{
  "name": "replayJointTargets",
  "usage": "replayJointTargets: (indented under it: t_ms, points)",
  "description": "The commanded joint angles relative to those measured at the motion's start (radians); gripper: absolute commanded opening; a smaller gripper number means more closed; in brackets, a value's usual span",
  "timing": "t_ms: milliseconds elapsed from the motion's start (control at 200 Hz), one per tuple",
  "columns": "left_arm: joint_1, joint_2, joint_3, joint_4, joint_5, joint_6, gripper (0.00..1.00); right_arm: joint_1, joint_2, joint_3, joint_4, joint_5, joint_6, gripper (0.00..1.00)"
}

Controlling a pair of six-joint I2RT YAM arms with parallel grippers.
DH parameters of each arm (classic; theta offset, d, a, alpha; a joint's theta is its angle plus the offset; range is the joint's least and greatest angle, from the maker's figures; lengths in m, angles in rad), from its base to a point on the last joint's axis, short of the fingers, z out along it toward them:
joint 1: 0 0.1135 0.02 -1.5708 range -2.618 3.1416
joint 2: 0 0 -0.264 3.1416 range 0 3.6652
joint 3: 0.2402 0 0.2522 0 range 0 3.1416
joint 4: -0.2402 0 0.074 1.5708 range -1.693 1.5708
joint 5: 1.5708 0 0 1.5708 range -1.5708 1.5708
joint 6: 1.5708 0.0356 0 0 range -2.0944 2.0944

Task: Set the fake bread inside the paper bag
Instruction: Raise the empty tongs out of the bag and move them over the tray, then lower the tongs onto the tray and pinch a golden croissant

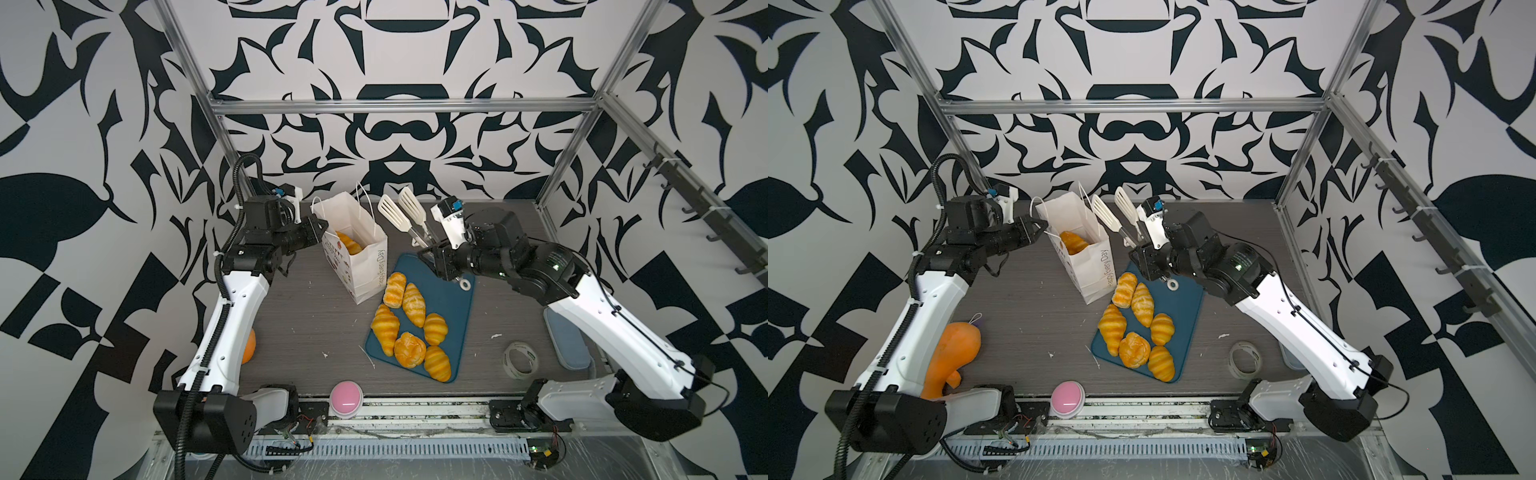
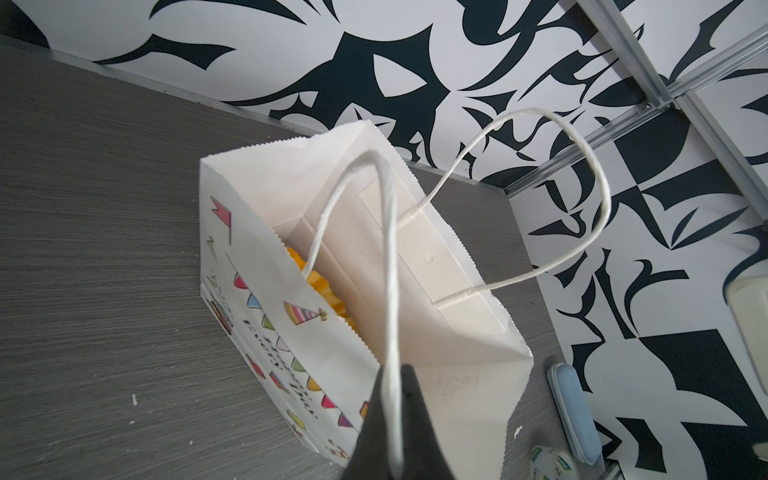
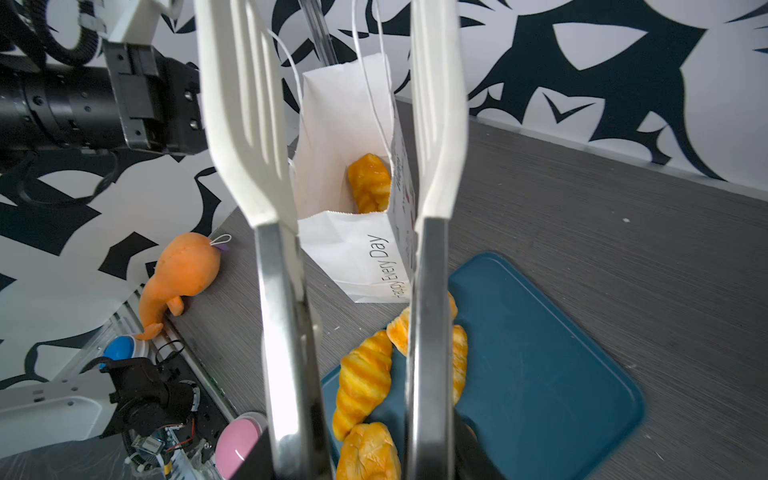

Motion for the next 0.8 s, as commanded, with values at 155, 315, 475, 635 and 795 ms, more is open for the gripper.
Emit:
replayJointTargets:
  t_ms: [155, 315, 475, 635, 795]
  points:
    - [0.005, -0.004, -0.021, 0.009, 0.021, -0.006, 0.00, -0.026, -0.100, -0.049, -0.073, 0.104, -0.020, 0.47]
    - [0.005, 0.002, -0.021, 0.009, 0.023, -0.007, 0.00, -0.043, -0.130, -0.132, -0.103, 0.103, 0.011, 0.47]
    - [0.005, 0.004, -0.021, 0.009, 0.024, -0.007, 0.00, -0.062, -0.152, -0.218, -0.116, 0.079, 0.041, 0.48]
    - [0.005, 0.007, -0.020, 0.009, 0.024, -0.007, 0.00, -0.082, -0.155, -0.309, -0.115, 0.027, 0.072, 0.50]
    - [0.005, 0.006, -0.020, 0.009, 0.023, -0.007, 0.00, -0.086, -0.151, -0.382, -0.112, -0.010, 0.100, 0.50]
